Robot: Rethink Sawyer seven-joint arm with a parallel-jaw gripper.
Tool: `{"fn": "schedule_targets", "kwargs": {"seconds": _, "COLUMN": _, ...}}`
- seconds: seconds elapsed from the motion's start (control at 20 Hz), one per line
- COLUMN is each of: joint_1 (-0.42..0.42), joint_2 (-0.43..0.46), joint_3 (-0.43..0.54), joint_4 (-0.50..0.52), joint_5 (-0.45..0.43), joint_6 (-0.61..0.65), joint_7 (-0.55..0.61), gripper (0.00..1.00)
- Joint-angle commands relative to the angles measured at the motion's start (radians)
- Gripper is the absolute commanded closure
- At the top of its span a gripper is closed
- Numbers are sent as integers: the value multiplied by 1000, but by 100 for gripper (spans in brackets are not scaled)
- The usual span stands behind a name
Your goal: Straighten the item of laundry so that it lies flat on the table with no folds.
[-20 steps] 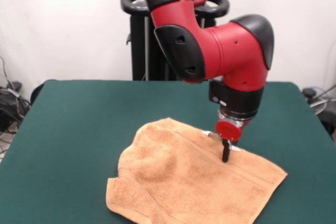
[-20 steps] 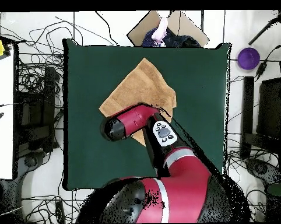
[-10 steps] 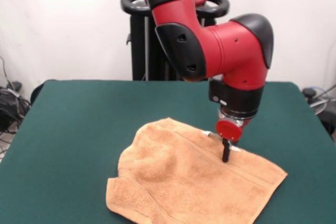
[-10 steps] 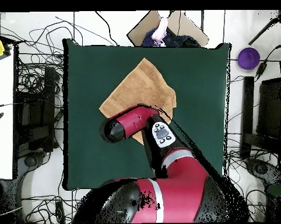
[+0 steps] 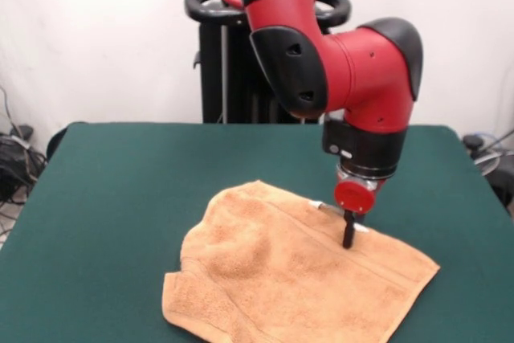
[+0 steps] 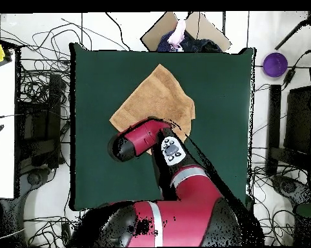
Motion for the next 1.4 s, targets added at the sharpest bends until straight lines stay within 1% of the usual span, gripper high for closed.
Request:
{"fn": "schedule_targets", "kwargs": {"seconds": 0.05, "joint_1": 10, "joint_2": 92, "joint_3": -56, "joint_4": -22, "joint_5": -91, "joint_6": -199, "joint_7": 153, "gripper": 0}}
{"fn": "schedule_targets", "kwargs": {"seconds": 0.4, "joint_1": 30, "joint_2": 89, "joint_3": -99, "joint_4": -17, "joint_5": -72, "joint_6": -231, "joint_7": 174, "gripper": 0}}
{"fn": "schedule_targets", "kwargs": {"seconds": 0.5, "joint_1": 46, "joint_2": 87, "joint_3": -126, "joint_4": -21, "joint_5": -62, "joint_6": -243, "joint_7": 189, "gripper": 0}}
{"fn": "schedule_targets", "kwargs": {"seconds": 0.55, "joint_1": 58, "joint_2": 86, "joint_3": -144, "joint_4": -24, "joint_5": -56, "joint_6": -250, "joint_7": 200, "gripper": 100}}
{"fn": "schedule_targets", "kwargs": {"seconds": 0.85, "joint_1": 77, "joint_2": 83, "joint_3": -171, "joint_4": -25, "joint_5": -35, "joint_6": -249, "joint_7": 204, "gripper": 100}}
{"fn": "schedule_targets", "kwargs": {"seconds": 1.1, "joint_1": 79, "joint_2": 91, "joint_3": -169, "joint_4": -18, "joint_5": 0, "joint_6": -260, "joint_7": 204, "gripper": 100}}
{"fn": "schedule_targets", "kwargs": {"seconds": 1.4, "joint_1": 79, "joint_2": 82, "joint_3": -157, "joint_4": -1, "joint_5": 4, "joint_6": -260, "joint_7": 182, "gripper": 100}}
